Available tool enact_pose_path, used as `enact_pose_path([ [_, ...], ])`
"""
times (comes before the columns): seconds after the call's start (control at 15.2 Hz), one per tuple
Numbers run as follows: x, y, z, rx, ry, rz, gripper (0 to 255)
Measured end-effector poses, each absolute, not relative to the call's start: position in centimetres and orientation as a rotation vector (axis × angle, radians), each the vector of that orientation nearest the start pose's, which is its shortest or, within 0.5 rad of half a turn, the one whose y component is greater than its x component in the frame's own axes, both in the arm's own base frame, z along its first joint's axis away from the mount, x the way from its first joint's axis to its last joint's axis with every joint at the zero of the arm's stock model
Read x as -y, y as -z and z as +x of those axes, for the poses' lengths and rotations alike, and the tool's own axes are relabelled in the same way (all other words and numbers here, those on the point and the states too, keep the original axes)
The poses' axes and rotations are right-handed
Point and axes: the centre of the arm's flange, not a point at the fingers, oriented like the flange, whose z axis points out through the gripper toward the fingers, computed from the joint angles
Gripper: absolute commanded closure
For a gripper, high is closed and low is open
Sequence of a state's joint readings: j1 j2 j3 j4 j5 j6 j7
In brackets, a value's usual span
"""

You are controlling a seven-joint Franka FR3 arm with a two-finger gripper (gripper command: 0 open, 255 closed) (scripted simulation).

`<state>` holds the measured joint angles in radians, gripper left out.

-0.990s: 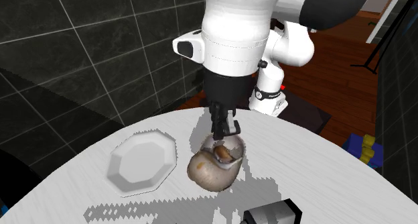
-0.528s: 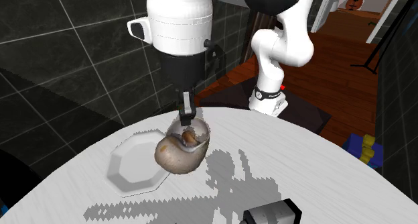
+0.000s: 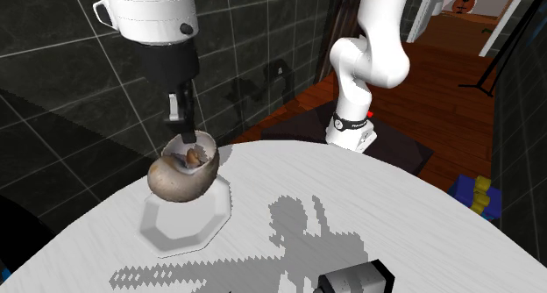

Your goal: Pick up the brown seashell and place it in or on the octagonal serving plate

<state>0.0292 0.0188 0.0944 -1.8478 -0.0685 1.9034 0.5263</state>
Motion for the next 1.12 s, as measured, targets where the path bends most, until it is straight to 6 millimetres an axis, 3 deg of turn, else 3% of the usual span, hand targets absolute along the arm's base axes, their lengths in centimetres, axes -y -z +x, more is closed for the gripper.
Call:
enact_pose_path([
  [0.26,-3.3,-51.2,59.0,-0.605,0.088,-3.131,255],
  [1.12,-3.1,-44.5,59.4,-0.603,0.088,-3.131,255],
])
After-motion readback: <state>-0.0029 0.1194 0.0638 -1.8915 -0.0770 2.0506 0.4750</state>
